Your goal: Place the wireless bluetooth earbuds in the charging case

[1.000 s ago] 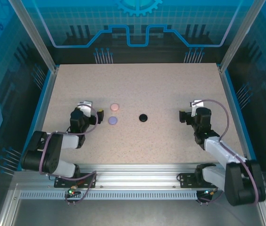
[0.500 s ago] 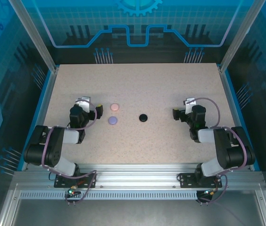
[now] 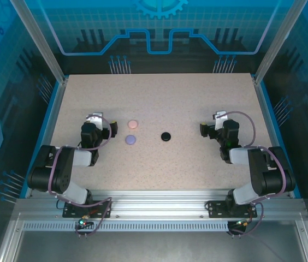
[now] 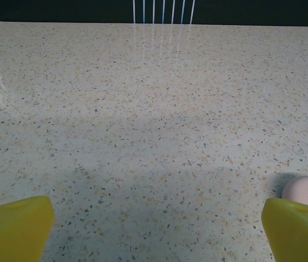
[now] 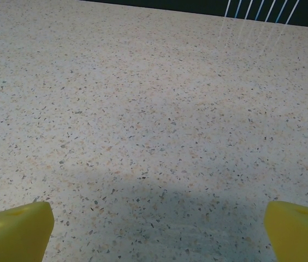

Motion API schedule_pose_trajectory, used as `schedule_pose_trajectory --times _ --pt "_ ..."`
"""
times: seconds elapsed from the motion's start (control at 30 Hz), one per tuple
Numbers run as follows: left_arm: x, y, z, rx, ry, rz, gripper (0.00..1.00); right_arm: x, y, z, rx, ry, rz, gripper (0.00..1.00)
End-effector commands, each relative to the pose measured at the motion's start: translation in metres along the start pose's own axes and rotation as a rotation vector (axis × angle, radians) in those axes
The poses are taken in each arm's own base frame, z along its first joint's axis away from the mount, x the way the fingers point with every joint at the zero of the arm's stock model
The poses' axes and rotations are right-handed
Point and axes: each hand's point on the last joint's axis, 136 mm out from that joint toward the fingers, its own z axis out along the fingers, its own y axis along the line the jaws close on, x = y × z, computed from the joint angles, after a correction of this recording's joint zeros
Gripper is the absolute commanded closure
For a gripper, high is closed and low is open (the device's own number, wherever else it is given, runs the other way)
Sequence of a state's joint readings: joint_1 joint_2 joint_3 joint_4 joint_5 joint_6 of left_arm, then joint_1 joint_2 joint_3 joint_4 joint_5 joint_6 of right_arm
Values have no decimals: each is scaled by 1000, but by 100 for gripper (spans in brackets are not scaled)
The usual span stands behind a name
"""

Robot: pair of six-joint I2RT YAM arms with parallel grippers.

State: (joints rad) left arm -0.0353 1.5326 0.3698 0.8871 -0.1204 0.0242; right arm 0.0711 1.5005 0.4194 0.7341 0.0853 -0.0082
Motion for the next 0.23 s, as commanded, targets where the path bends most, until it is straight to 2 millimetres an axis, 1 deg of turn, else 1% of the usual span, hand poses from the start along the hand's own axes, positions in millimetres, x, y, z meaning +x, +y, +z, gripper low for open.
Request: schedule_pose_trajectory --times 0.0,0.2 --pt "-6 7 3 -29 -13 -24 1 -9 -1 3 -9 -23 8 0" --pt "-7 7 3 -28 -14 -24 1 -9 -2 2 -15 -26 10 0"
